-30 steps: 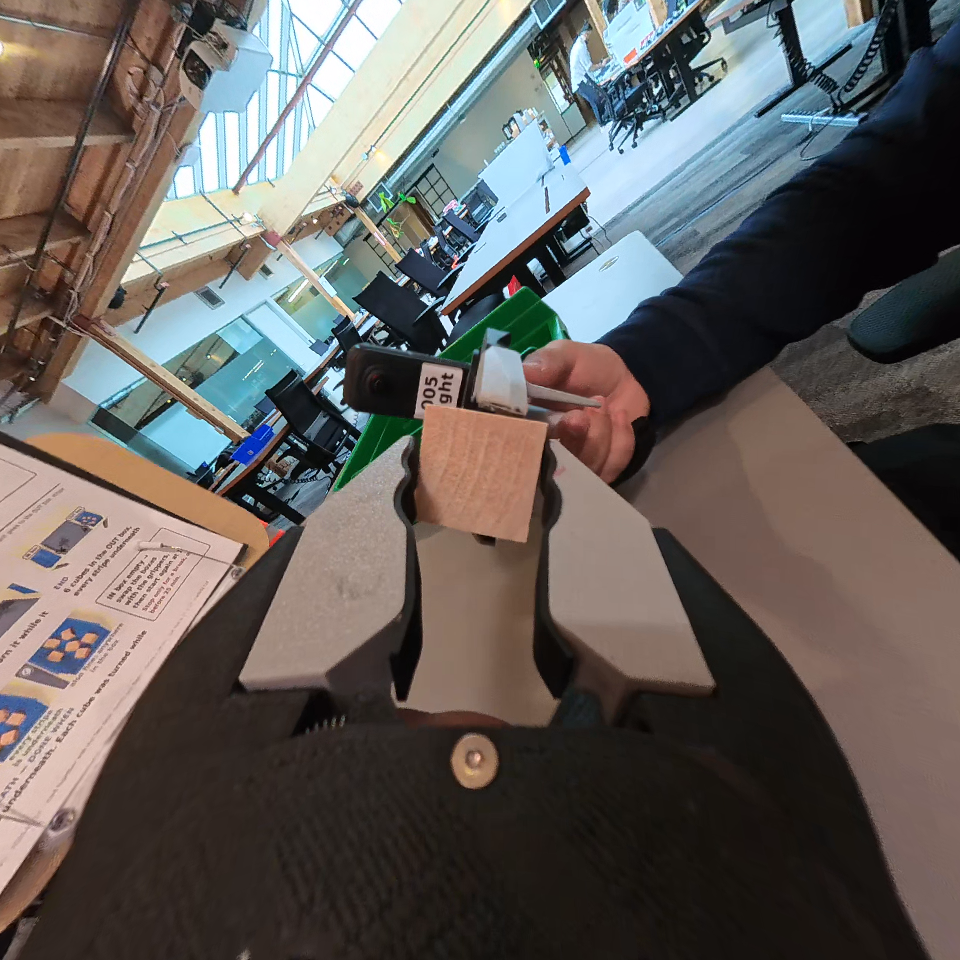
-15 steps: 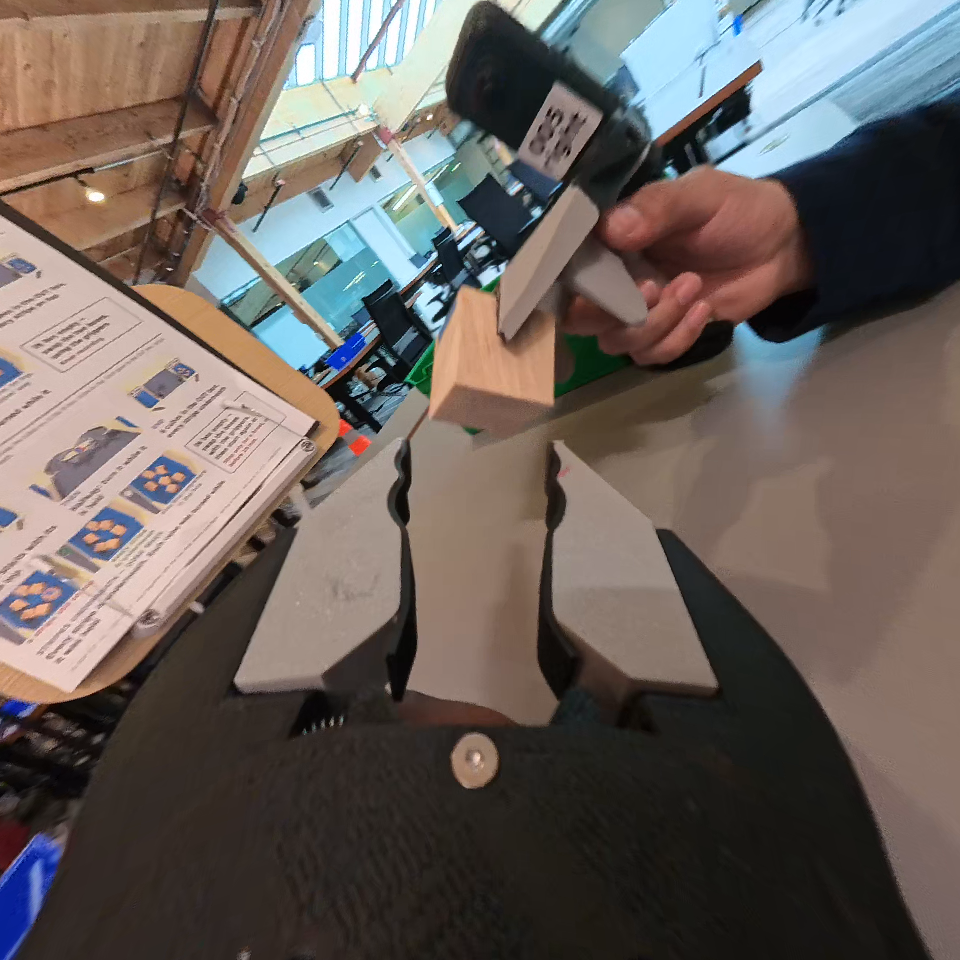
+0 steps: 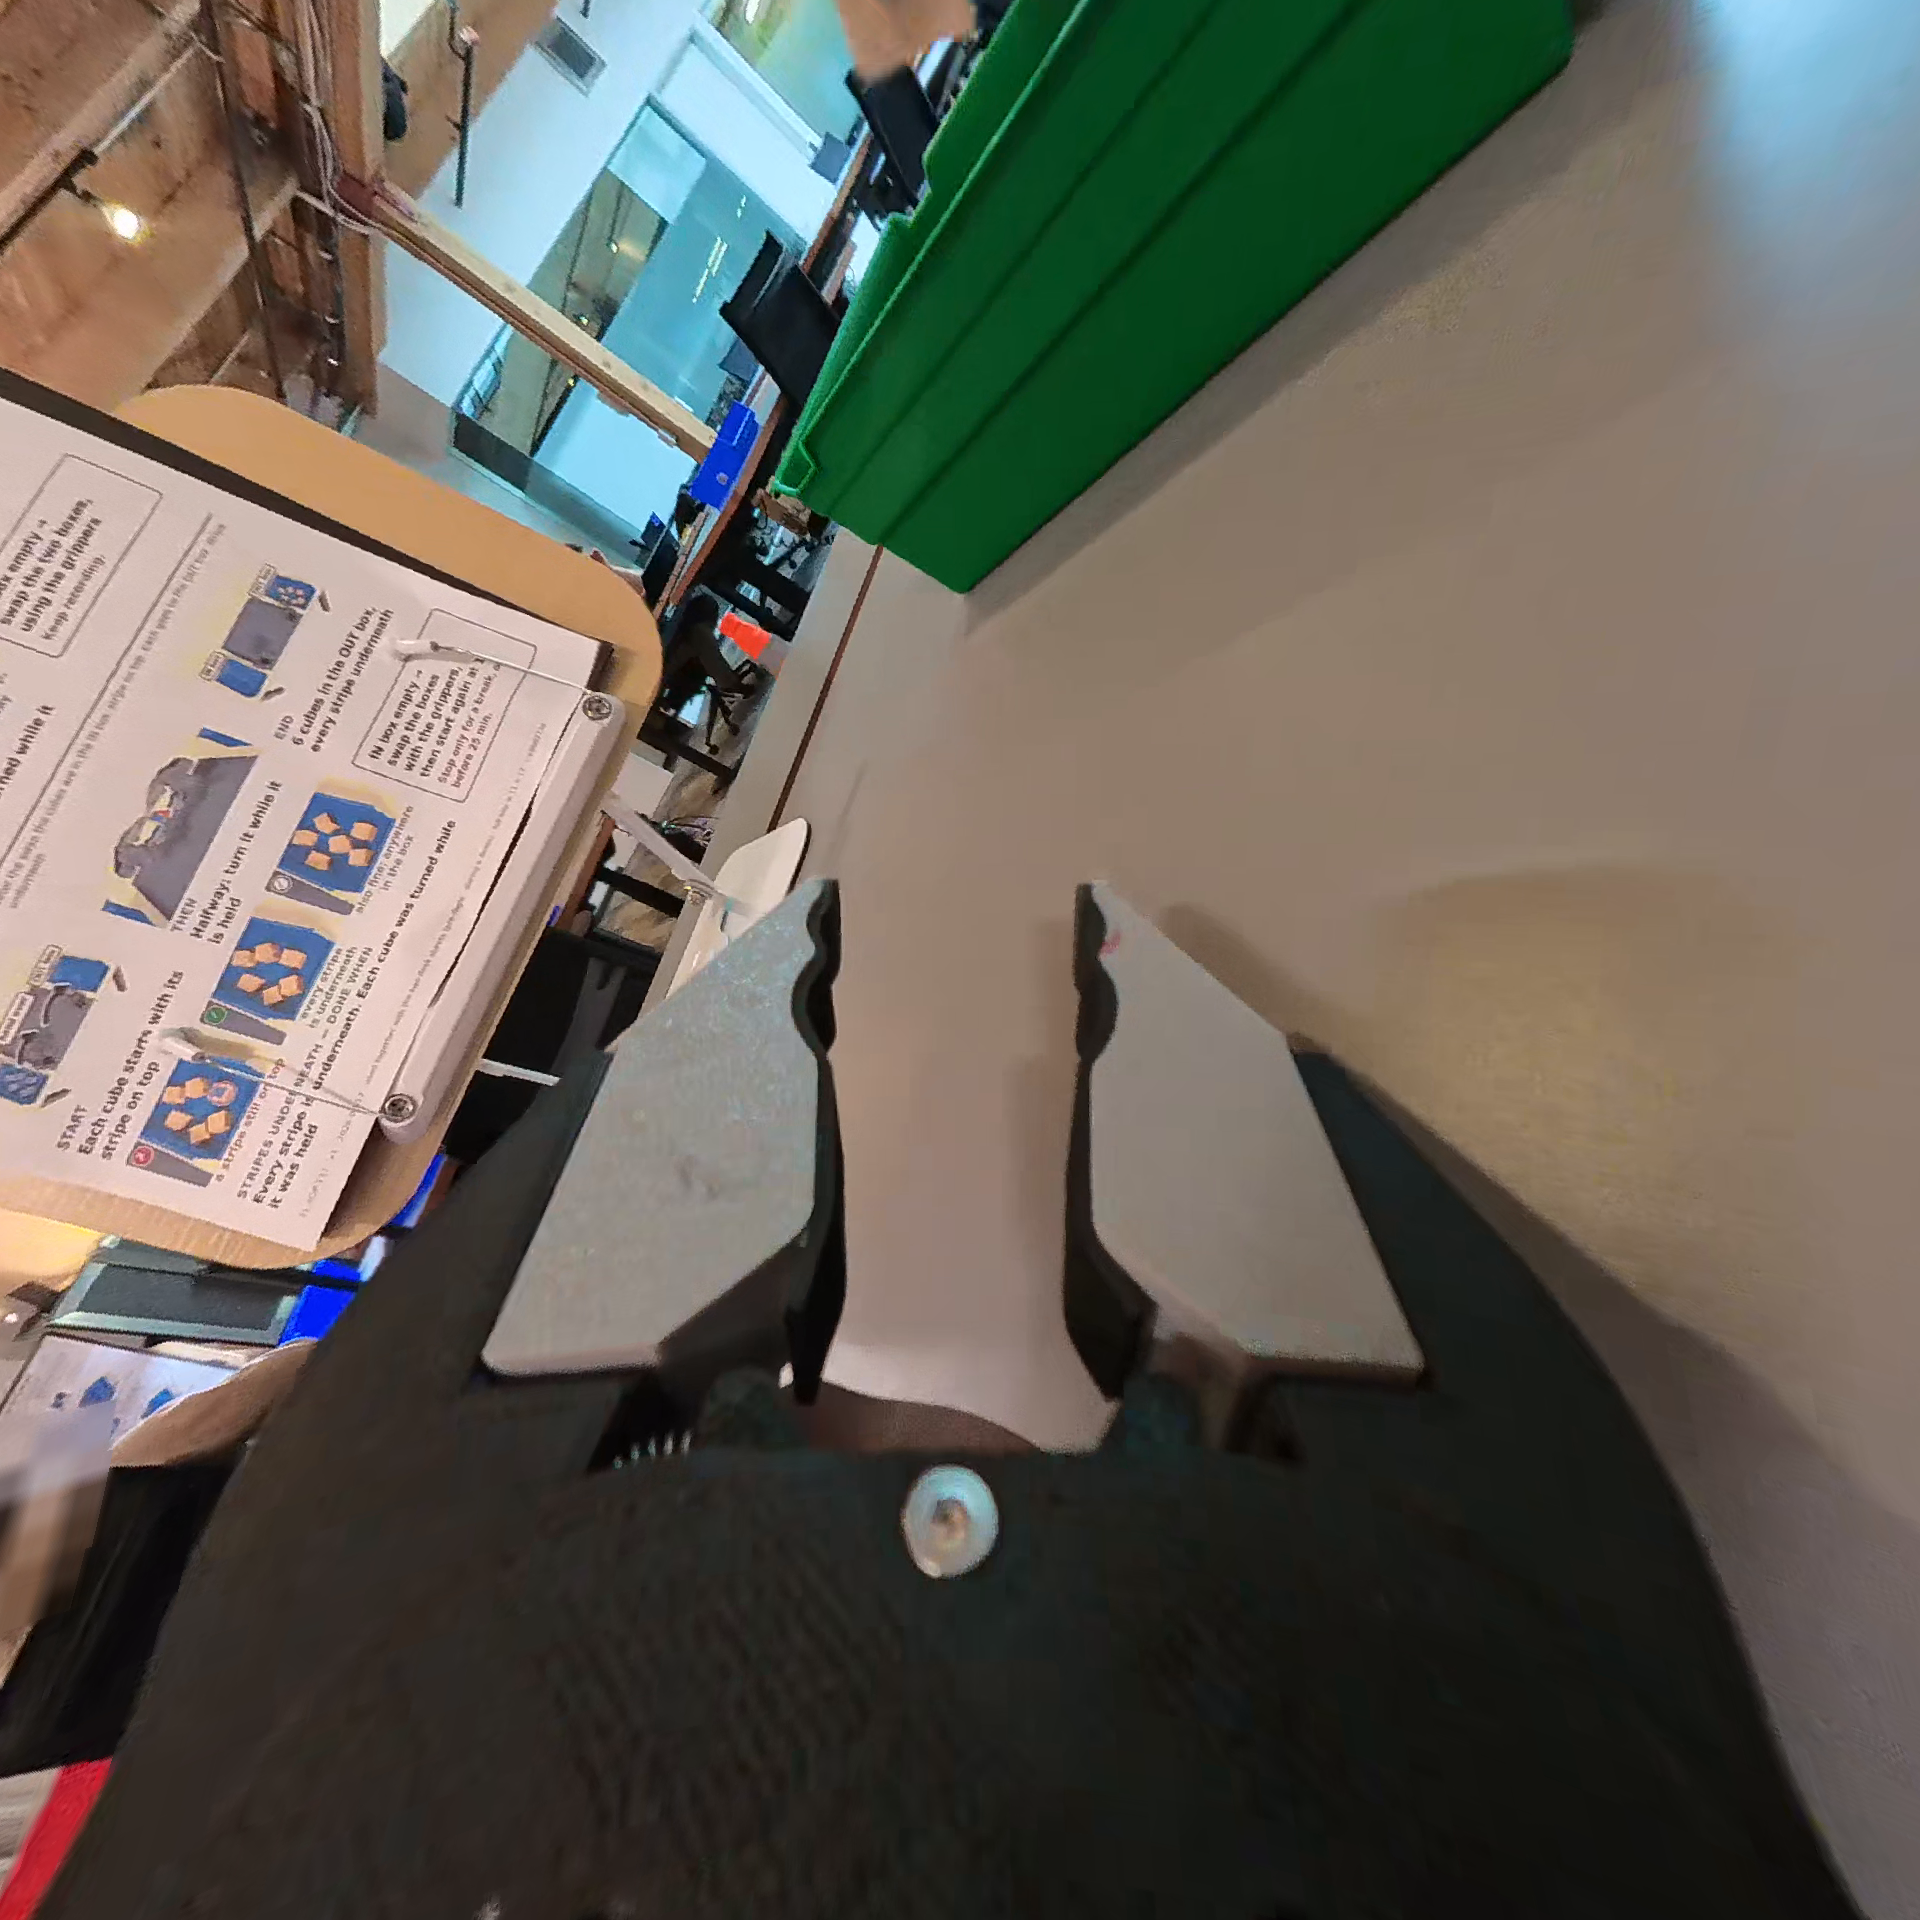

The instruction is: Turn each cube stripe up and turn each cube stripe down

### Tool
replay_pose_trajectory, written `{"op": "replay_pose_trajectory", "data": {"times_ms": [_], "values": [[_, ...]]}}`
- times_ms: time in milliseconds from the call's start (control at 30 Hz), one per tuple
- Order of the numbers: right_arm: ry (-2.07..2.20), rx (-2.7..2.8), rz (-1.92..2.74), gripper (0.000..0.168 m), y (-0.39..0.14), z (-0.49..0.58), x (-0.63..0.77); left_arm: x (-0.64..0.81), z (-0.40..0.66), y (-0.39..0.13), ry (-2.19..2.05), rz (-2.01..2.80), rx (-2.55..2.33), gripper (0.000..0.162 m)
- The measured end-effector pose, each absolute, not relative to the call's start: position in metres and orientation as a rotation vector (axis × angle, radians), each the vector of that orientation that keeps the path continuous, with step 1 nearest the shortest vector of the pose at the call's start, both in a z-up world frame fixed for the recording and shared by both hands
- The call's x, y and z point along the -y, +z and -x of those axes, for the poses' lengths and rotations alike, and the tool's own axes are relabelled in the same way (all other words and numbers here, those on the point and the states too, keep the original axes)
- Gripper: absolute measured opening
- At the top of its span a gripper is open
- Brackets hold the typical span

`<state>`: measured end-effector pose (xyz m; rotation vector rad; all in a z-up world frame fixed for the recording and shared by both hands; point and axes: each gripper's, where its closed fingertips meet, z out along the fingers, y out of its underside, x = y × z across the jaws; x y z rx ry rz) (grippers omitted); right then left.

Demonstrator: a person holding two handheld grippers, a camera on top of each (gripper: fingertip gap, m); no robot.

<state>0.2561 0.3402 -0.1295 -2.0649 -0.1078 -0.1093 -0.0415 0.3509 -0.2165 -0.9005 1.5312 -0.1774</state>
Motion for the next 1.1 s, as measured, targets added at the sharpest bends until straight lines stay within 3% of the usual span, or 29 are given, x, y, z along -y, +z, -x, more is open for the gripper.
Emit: {"op": "replay_pose_trajectory", "data": {"times_ms": [267, 367, 500, 667, 800, 900, 967, 1033, 1100], "values": [[-0.21, -0.084, 2.518, 0.044, -0.26, -0.34, -0.338, -0.353, 0.042, -0.223, -0.136, 0.903, -1.561, 0.043], [-0.169, -0.109, 2.482, 0.055, -0.249, -0.336, -0.342, -0.354, 0.041, -0.23, -0.141, 0.925, -1.587, 0.043], [-0.159, -0.044, 2.257, 0.056, -0.172, -0.303, -0.348, -0.356, 0.041, -0.236, -0.126, 0.954, -1.605, 0.044], [0.362, 0.276, 1.849, 0.062, -0.083, -0.132, -0.349, -0.37, 0.044, -0.232, -0.129, 1.05, -1.548, 0.041], [0.634, 0.51, 1.848, 0.063, -0.124, -0.019, -0.355, -0.375, 0.044, -0.232, -0.154, 1.118, -1.514, 0.041], [0.455, 0.503, 1.849, 0.055, -0.179, -0.009, -0.392, -0.381, 0.045, -0.234, -0.158, 1.182, -1.48, 0.04], [0.393, 0.448, 1.868, 0.05, -0.205, -0.009, -0.405, -0.387, 0.047, -0.236, -0.166, 1.236, -1.465, 0.027], [0.417, 0.476, 1.86, 0.051, -0.206, 0.002, -0.403, -0.389, 0.048, -0.236, -0.205, 1.289, -1.449, 0.019], [0.337, 0.458, 1.85, 0.052, -0.207, -0.006, -0.406, -0.389, 0.048, -0.233, -0.247, 1.335, -1.421, 0.024]]}}
